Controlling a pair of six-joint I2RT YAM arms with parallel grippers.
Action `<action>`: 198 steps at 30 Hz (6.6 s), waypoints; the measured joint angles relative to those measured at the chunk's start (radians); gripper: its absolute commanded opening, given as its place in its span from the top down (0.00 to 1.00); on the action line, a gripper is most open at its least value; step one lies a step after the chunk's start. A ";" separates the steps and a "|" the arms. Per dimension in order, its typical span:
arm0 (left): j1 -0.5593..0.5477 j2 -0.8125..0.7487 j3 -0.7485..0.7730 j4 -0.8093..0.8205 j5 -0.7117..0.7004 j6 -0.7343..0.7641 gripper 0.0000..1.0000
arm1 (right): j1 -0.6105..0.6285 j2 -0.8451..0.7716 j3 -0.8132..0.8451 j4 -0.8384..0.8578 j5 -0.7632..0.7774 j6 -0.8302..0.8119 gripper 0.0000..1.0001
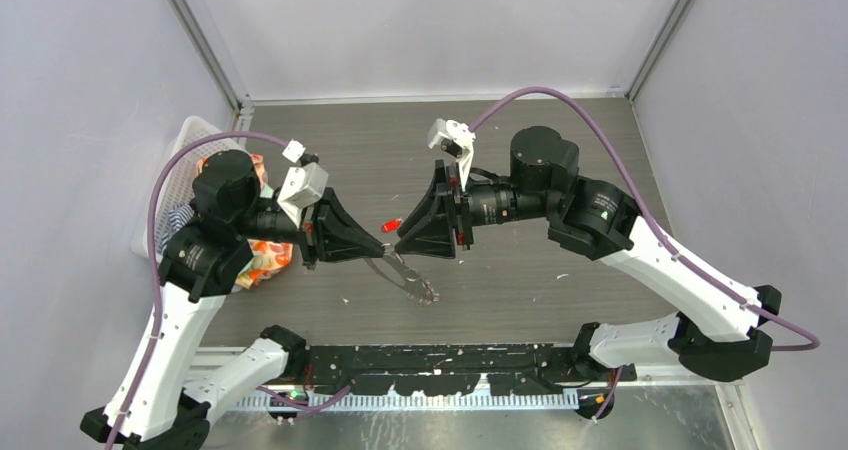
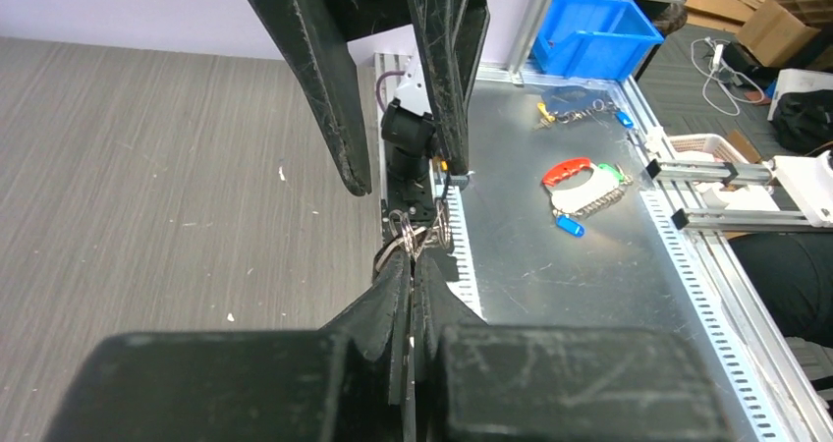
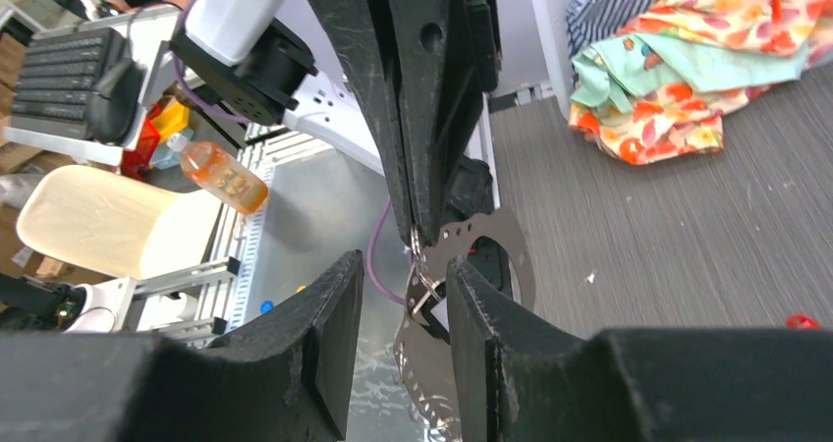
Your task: Put the keys on the keyring
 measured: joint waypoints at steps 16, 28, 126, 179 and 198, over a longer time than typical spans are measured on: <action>0.000 -0.030 -0.060 0.288 0.026 -0.289 1.00 | 0.000 0.011 -0.072 0.147 -0.080 0.065 0.86; 0.000 -0.026 -0.054 0.193 0.003 -0.182 0.64 | 0.000 0.003 -0.059 0.080 -0.055 0.037 0.99; -0.158 0.046 0.061 -0.234 -0.177 0.161 1.00 | 0.102 0.132 0.225 -0.396 0.195 -0.077 0.60; -0.158 0.027 0.072 -0.084 -0.170 0.042 1.00 | 0.060 -0.096 -0.175 0.034 0.103 0.123 0.94; -0.158 0.027 0.072 -0.044 -0.170 -0.006 1.00 | 0.059 -0.100 -0.130 -0.023 0.136 0.072 0.52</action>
